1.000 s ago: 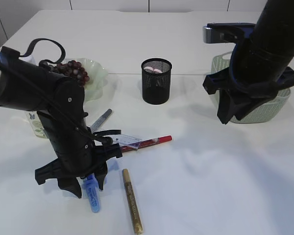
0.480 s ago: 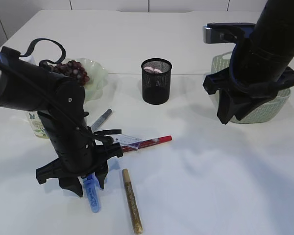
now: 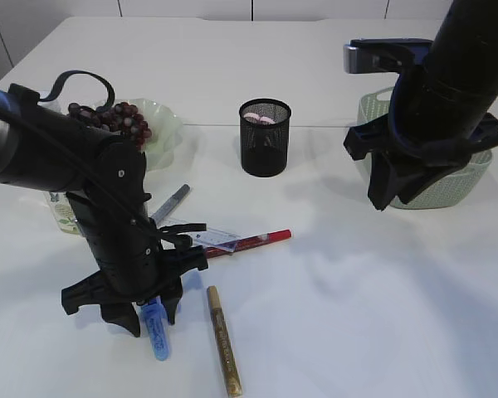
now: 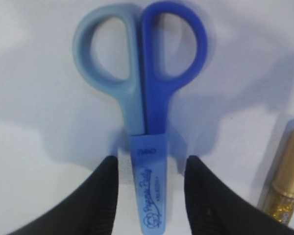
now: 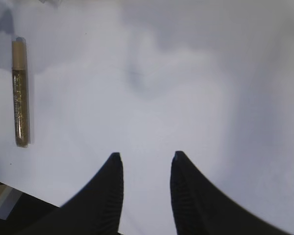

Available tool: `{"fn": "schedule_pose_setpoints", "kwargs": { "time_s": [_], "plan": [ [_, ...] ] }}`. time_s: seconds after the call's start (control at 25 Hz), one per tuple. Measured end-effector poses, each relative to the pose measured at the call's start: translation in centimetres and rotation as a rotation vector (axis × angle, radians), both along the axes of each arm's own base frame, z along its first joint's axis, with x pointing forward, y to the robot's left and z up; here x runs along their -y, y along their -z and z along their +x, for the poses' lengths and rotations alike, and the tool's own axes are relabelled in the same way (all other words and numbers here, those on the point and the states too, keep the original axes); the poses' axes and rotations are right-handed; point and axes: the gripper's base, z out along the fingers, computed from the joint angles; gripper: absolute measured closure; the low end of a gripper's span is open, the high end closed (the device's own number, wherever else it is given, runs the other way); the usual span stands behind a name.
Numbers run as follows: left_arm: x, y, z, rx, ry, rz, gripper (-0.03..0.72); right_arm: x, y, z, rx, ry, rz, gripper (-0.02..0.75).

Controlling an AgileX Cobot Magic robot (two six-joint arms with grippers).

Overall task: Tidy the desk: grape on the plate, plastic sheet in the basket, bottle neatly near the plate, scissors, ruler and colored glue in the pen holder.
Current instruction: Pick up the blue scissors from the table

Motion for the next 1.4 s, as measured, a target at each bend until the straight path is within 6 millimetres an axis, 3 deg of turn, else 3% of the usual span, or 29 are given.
{"fn": "schedule_pose_setpoints", "kwargs": {
  "time_s": [1.4],
  "plan": [
    [-0.24, 0.02, 0.07, 0.009, 0.025, 0.027, 0.4, 0.0, 0.0, 0.0, 0.0, -0.002, 0.0, 0.462]
  ]
}}
